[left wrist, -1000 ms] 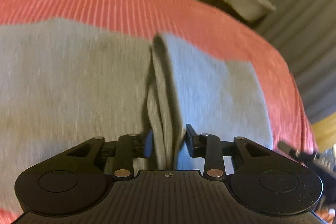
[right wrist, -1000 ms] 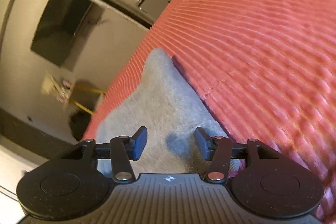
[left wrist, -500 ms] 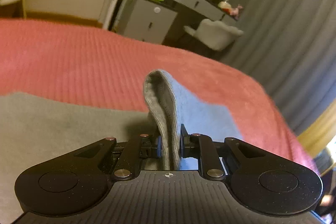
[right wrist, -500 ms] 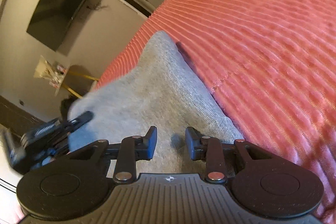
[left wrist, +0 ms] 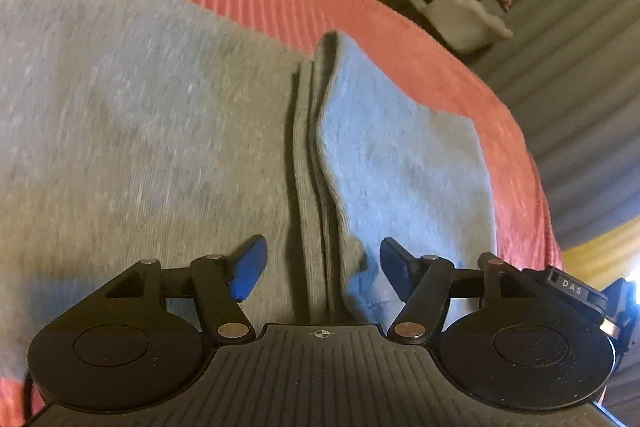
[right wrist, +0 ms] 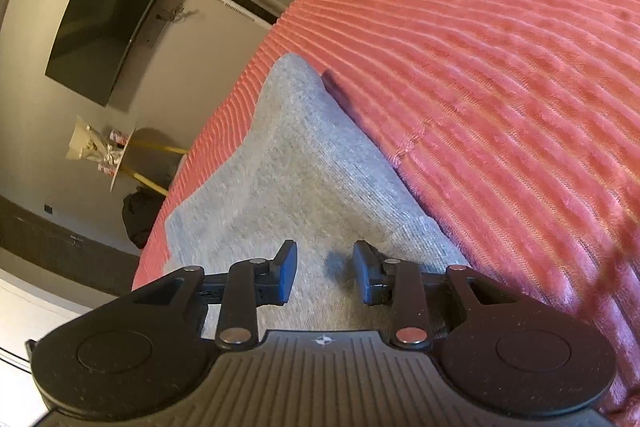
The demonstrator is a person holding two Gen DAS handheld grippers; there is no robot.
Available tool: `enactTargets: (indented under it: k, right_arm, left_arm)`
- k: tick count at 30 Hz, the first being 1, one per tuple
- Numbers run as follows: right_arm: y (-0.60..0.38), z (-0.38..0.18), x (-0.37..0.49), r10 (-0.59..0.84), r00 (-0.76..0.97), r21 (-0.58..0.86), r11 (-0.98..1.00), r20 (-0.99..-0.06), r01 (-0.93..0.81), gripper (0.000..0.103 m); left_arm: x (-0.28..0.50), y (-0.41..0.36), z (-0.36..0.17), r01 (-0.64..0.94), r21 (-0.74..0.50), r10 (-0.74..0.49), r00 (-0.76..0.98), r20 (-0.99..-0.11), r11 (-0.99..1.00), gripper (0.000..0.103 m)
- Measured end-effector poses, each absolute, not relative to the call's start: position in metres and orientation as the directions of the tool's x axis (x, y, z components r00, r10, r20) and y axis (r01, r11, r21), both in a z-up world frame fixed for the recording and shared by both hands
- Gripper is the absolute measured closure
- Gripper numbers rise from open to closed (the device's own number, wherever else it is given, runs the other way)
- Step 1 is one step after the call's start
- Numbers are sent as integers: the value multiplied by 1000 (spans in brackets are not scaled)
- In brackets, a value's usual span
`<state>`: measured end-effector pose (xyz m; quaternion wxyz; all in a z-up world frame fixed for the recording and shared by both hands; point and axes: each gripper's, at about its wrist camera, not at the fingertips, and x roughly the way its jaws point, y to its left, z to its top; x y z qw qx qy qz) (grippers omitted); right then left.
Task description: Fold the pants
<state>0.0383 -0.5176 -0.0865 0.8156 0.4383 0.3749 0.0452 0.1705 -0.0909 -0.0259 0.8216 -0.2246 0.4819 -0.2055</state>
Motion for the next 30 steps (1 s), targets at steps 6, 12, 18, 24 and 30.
enactTargets:
  k: [6, 12, 18, 24, 30]
  right_arm:
    - [-497, -74, 48, 418, 690, 696, 697, -591, 174, 37]
    - [-487, -71, 53, 427, 693, 687, 714, -581, 135, 14]
    - [-483, -66, 67, 446, 694, 698, 707, -565, 114, 4]
    - [-487, -66, 106, 387, 708, 644, 755, -591, 124, 69]
    - [-501, -60, 92, 233, 757, 593, 768, -611, 242, 103]
  left_arm:
    - [181, -106, -27, 148, -588, -589, 418, -691, 795, 51]
    - [204, -118, -32, 117, -570, -559, 427, -710, 813, 81]
    - [193, -120, -27, 176, -545, -557, 464, -689, 820, 87]
    - [182, -124, -6, 253, -515, -565, 515, -645, 819, 87]
    - [173, -117, 3, 234, -514, -548, 554, -627, 825, 88]
